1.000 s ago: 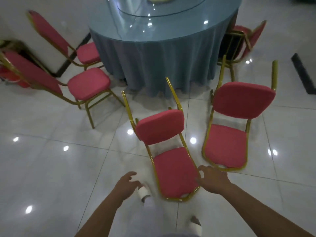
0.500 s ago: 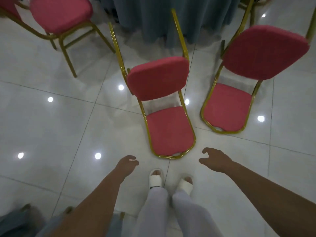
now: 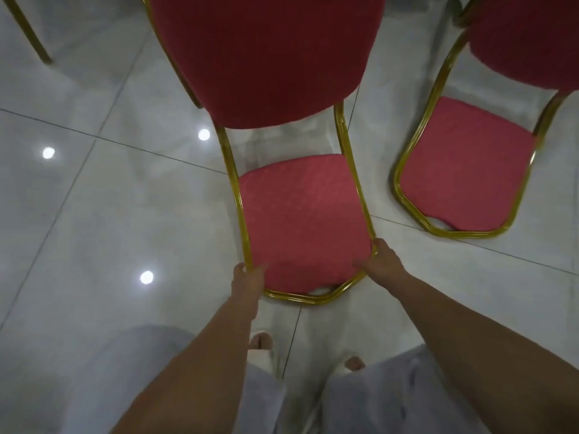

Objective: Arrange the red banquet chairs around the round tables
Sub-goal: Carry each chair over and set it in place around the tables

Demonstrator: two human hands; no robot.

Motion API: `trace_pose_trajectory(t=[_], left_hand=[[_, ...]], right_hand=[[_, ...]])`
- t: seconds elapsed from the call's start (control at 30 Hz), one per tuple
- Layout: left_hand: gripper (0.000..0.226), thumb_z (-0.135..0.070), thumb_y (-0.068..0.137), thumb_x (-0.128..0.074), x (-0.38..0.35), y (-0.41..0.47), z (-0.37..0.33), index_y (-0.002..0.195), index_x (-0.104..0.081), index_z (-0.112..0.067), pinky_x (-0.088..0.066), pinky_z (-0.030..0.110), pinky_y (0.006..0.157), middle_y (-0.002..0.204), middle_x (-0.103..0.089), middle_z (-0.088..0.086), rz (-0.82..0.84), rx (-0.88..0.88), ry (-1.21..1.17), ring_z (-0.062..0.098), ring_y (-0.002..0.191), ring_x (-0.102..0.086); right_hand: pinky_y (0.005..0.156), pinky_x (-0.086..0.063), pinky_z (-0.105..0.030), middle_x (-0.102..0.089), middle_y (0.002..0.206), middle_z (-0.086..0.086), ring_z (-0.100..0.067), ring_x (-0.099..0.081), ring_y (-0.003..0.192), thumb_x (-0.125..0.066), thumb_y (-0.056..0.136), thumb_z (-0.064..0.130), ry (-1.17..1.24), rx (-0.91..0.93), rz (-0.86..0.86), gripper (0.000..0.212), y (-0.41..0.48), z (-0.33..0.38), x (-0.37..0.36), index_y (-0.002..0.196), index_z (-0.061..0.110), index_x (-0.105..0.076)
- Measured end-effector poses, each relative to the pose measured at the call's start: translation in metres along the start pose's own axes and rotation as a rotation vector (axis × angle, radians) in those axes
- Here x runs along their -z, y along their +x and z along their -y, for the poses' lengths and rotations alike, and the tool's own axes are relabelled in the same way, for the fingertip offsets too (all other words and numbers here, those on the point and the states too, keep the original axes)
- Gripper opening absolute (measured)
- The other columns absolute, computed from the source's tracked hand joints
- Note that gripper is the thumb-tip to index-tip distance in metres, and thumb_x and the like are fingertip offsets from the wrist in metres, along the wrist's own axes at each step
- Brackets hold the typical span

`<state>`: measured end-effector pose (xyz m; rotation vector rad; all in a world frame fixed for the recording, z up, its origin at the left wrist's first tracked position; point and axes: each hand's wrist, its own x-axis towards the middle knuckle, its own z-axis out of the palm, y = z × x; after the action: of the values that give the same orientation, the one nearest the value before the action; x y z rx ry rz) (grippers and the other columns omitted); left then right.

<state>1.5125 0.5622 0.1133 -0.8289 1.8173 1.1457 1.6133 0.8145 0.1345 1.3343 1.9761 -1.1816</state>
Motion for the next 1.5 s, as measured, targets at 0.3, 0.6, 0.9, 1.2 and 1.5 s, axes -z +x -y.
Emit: trace_pose_trajectory(t=[0.3, 0.6, 0.9, 1.2, 1.5], left_hand=[[0.073, -0.049, 0.088, -0.065, -0.047, 0.142, 0.061, 0.142, -0.041, -0.007, -0.043, 0.051, 0.104, 0.135, -0.052, 0.019, -0.188, -0.017, -0.082, 0.040, 0.121, -0.051], [0.060, -0.045, 0.094, -0.058, -0.039, 0.137, 0.063, 0.139, -0.049, -0.007, -0.044, 0.044, 0.102, 0.131, -0.060, 0.012, -0.084, -0.030, -0.167, 0.031, 0.118, -0.056], [0.047, -0.034, 0.090, -0.064, 0.001, 0.092, 0.040, 0.127, -0.059, -0.005, -0.052, 0.045, 0.092, 0.110, -0.065, 0.012, -0.206, -0.013, -0.120, 0.033, 0.102, -0.062], [0.065, -0.016, 0.085, -0.070, 0.131, -0.151, -0.067, 0.145, -0.044, -0.017, -0.052, 0.048, 0.096, 0.135, -0.054, 0.015, -0.242, -0.121, -0.024, 0.033, 0.110, -0.058], [0.037, -0.003, 0.085, -0.068, 0.245, -0.336, -0.196, 0.119, -0.061, -0.016, -0.056, 0.047, 0.090, 0.113, -0.064, 0.019, -0.371, -0.155, -0.327, 0.033, 0.099, -0.065]], right_hand=[[0.093, -0.053, -0.048, -0.049, 0.137, -0.015, -0.036, -0.056, 0.116, -0.090, 0.061, 0.045, 0.399, -0.122, -0.130, 0.106, 0.165, -0.052, -0.043, 0.145, 0.015, -0.031], [0.074, -0.055, -0.036, -0.065, 0.116, -0.010, -0.027, -0.066, 0.092, -0.088, 0.068, 0.025, 0.456, -0.122, -0.076, 0.076, 0.160, -0.060, -0.033, 0.131, 0.010, -0.048], [0.084, -0.057, -0.044, -0.065, 0.111, -0.017, -0.031, -0.066, 0.089, -0.087, 0.071, 0.012, 0.394, -0.211, -0.031, 0.064, 0.105, -0.031, -0.010, 0.124, -0.001, -0.054], [0.052, -0.045, -0.029, -0.058, 0.090, -0.004, -0.020, -0.057, 0.074, -0.073, 0.085, 0.014, 0.271, -0.181, 0.073, 0.040, -0.130, 0.086, 0.096, 0.120, 0.007, -0.055], [0.061, -0.046, -0.034, -0.059, 0.111, -0.011, -0.026, -0.056, 0.092, -0.066, 0.088, 0.006, 0.247, -0.150, 0.231, 0.036, -0.311, 0.239, 0.189, 0.118, 0.015, -0.049]])
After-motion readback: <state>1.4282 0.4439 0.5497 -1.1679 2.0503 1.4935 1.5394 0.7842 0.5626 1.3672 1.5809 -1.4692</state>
